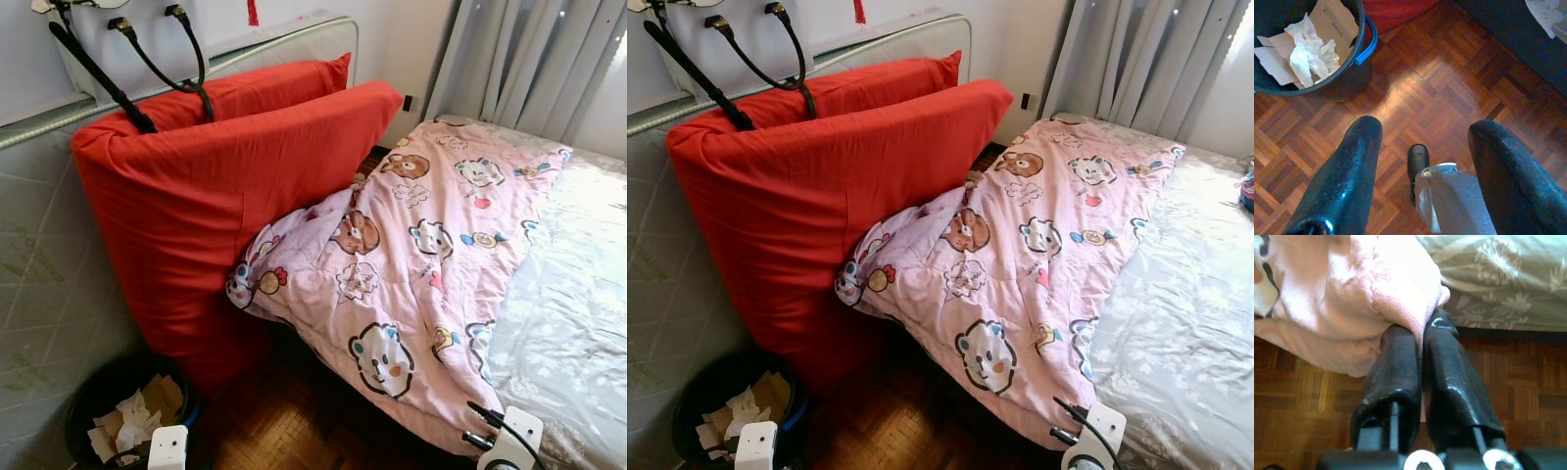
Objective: Clean up the room
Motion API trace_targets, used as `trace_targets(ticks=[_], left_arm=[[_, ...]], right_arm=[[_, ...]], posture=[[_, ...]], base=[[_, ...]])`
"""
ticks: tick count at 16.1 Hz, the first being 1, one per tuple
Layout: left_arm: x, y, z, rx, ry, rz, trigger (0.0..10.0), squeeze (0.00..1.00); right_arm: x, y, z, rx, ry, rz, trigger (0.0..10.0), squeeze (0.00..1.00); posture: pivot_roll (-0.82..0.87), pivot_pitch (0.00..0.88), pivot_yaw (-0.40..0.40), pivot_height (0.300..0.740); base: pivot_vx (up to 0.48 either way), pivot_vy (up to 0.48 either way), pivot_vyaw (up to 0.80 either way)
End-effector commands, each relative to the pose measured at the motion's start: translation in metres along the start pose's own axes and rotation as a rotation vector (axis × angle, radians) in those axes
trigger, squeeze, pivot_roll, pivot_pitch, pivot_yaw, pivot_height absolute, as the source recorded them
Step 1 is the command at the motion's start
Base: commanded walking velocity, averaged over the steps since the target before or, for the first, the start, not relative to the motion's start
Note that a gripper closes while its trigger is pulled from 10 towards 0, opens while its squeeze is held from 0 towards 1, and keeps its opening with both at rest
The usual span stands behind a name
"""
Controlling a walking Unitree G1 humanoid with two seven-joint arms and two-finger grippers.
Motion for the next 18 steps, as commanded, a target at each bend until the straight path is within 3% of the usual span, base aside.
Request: trace_targets(ticks=[1, 11, 12, 13, 14, 18], left_arm=[[-0.005, 0.001, 0.002, -0.012, -0.009, -0.025, 10.0, 0.00], [-0.003, 0.000, 0.003, -0.013, -0.005, -0.020, 10.0, 0.00], [-0.003, 0.000, 0.003, -0.013, -0.003, -0.020, 10.0, 0.00], [-0.003, 0.000, 0.003, -0.013, -0.003, -0.020, 10.0, 0.00], [-0.003, 0.000, 0.003, -0.013, -0.002, -0.020, 10.0, 0.00], [-0.003, 0.000, 0.004, -0.014, 0.000, -0.020, 10.0, 0.00]], right_arm=[[-0.006, 0.001, 0.000, 0.001, 0.000, -0.025, 10.0, 1.00], [-0.010, 0.002, -0.001, 0.016, 0.025, -0.045, 10.0, 1.00], [-0.011, 0.002, -0.003, 0.033, 0.024, -0.055, 10.0, 0.55], [-0.011, 0.002, -0.003, 0.033, 0.024, -0.055, 10.0, 0.55], [-0.013, 0.003, -0.006, 0.054, 0.023, -0.066, 10.0, 0.00], [-0.021, 0.006, -0.021, 0.156, 0.090, -0.100, 10.0, 0.00]], posture=[[0.03, 0.000, -0.035, 0.740], [0.03, 0.000, -0.039, 0.740], [0.04, 0.000, -0.039, 0.740], [0.04, 0.000, -0.039, 0.740], [0.04, 0.000, -0.040, 0.740], [0.04, 0.000, -0.040, 0.740]], base=[[0.000, 0.000, 0.00], [0.000, 0.000, 0.00], [0.000, 0.000, 0.00], [0.000, 0.000, 0.00], [0.000, 0.000, 0.00], [0.000, 0.000, 0.00]])
Point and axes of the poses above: a point about 5 cm out from each wrist's last joint towards the gripper, its own y axis pointing back from the gripper into the wrist, its own x axis along the axis of the wrist's last joint, z = x × y, the point moved 2 cm from there along -y, pointing out of the wrist towards the gripper, and after that the axes turned 2 degrees about -y, right-handed, at the moved point
